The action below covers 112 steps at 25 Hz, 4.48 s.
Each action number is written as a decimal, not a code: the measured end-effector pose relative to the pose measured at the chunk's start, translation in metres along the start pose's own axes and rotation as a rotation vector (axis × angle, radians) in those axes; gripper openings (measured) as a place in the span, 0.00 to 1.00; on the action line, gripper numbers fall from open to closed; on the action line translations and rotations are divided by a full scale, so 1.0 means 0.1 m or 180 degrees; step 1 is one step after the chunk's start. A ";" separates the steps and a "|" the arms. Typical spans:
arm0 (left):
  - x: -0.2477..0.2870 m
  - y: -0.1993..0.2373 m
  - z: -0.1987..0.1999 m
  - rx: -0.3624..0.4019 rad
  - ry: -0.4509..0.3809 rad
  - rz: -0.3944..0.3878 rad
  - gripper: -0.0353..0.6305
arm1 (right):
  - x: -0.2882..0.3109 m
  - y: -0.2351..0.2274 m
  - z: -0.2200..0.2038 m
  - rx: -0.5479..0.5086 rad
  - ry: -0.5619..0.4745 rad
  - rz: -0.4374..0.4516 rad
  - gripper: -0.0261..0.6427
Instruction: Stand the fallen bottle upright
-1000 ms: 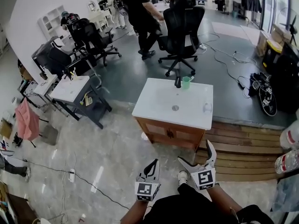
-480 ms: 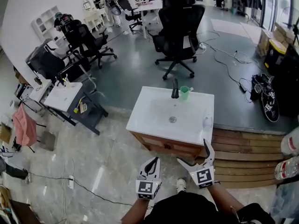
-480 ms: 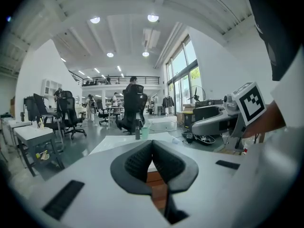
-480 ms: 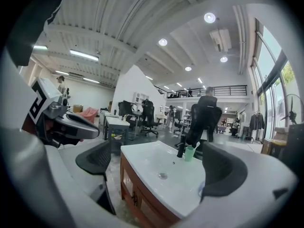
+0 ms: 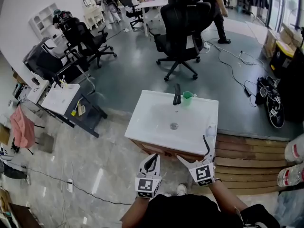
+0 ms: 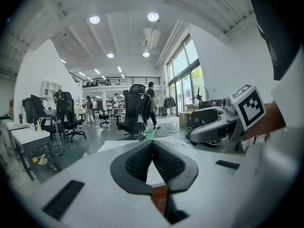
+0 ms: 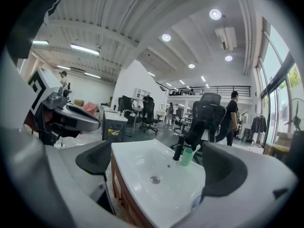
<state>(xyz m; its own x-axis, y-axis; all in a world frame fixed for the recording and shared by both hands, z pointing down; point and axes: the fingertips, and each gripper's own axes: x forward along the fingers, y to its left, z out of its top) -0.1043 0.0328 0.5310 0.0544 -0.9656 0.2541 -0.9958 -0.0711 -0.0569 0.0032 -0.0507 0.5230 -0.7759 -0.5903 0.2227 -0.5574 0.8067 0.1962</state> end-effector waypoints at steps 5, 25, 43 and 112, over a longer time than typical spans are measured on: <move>0.34 0.23 0.11 -0.0105 -0.0117 0.0014 0.08 | 0.31 -0.18 -0.17 -0.0004 0.0142 -0.0073 0.93; 1.94 1.55 0.61 0.0112 -0.0281 -0.0758 0.08 | 1.99 -0.86 -0.22 0.0674 0.0661 -0.0804 0.93; 2.71 1.46 0.35 0.0089 -0.0018 -0.1187 0.08 | 1.77 -1.93 -1.62 0.1500 0.2132 -0.1368 0.92; 3.04 1.08 0.19 0.0078 0.0201 -0.1271 0.08 | 1.45 -2.62 -1.14 0.1334 0.1402 -0.1408 0.47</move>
<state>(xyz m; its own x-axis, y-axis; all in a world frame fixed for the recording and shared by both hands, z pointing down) -0.1939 -0.2733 0.5838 0.4312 -0.8437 0.3196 -0.8953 -0.4441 0.0354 0.0700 -0.3506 0.6127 -0.3123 -0.7475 0.5862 -0.9239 0.3827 -0.0042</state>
